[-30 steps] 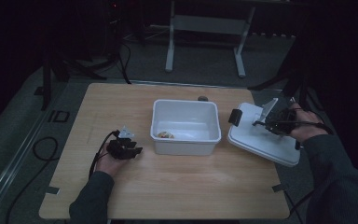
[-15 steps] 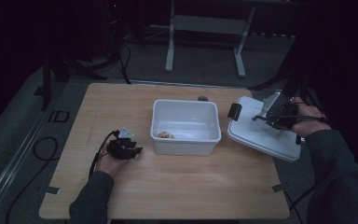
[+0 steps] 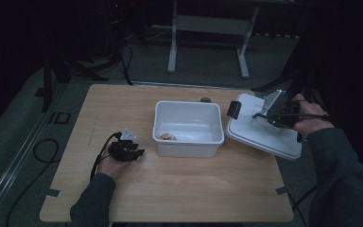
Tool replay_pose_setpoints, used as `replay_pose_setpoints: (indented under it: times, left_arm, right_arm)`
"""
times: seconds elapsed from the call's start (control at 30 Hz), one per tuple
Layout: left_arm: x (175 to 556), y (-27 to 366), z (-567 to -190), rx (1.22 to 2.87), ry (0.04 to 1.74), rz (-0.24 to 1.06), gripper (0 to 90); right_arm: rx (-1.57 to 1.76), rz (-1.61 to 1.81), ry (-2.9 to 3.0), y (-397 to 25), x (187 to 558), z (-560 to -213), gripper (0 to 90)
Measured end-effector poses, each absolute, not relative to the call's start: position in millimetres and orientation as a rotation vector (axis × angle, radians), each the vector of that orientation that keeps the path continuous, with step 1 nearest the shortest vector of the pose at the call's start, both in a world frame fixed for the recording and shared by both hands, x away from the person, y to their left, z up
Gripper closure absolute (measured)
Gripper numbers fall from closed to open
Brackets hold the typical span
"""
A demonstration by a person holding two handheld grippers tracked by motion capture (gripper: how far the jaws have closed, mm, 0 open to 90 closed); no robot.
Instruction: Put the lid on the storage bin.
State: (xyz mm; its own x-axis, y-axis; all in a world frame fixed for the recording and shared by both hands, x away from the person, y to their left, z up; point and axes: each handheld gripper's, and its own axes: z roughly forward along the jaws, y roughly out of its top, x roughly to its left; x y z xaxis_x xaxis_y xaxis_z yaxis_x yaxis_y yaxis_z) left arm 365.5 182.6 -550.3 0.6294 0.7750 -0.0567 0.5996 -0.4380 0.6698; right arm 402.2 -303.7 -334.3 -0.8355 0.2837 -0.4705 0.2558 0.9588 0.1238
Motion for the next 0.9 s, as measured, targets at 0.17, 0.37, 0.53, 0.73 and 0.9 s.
replay_pose_setpoints:
  times: [0.17, 0.37, 0.53, 0.73, 0.9]
  left_arm:
    - [366, 183, -550, 2.179, 1.073, 0.335, 59.3]
    - [365, 183, -551, 2.176, 1.074, 0.335, 59.2]
    - [365, 183, -551, 2.181, 1.069, 0.338, 59.2]
    - [365, 183, -551, 2.179, 1.071, 0.338, 59.2]
    - [365, 183, -551, 2.176, 1.070, 0.336, 59.3]
  right_arm:
    - [0.365, 0.083, 2.612, -297, 403, -333, 84.5]
    - [0.340, 0.096, 2.617, -289, 403, -331, 84.5]
    - [0.310, 0.092, 2.624, -279, 405, -333, 84.5]
    - [0.291, 0.112, 2.626, -271, 407, -333, 84.5]
    - [0.270, 0.128, 2.630, -263, 408, -334, 84.5]
